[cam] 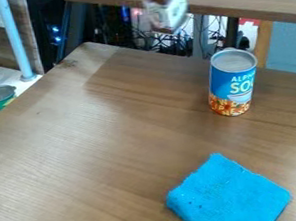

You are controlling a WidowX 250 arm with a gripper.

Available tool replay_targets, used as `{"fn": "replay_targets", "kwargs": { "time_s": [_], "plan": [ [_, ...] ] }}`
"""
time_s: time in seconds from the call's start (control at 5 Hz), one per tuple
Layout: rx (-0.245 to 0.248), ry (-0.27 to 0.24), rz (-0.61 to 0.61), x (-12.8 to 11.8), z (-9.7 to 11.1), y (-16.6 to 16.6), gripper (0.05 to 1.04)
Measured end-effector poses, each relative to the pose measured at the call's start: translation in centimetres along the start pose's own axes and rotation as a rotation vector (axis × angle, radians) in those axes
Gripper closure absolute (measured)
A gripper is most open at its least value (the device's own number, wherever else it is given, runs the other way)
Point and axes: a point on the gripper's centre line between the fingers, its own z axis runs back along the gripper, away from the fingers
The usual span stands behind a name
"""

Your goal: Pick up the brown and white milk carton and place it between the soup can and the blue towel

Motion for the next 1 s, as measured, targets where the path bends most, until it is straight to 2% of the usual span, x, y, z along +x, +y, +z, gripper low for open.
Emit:
{"fn": "replay_targets", "kwargs": {
  "time_s": [0.2, 0.4, 0.6, 0.8, 1.0],
  "plan": [
    [-0.084, 0.025, -0.097, 0.1, -1.6, -4.6, 0.239],
    [-0.144, 0.017, -0.199, 0.6, -3.0, -9.4, 0.239],
    [-0.191, 0.029, -0.277, 0.2, -4.6, -13.3, 0.239],
    [-0.209, 0.042, -0.317, -0.7, -5.9, -15.0, 0.239],
    [-0.204, 0.098, -0.358, -2.7, -8.9, -16.3, 0.239]
  ]
}}
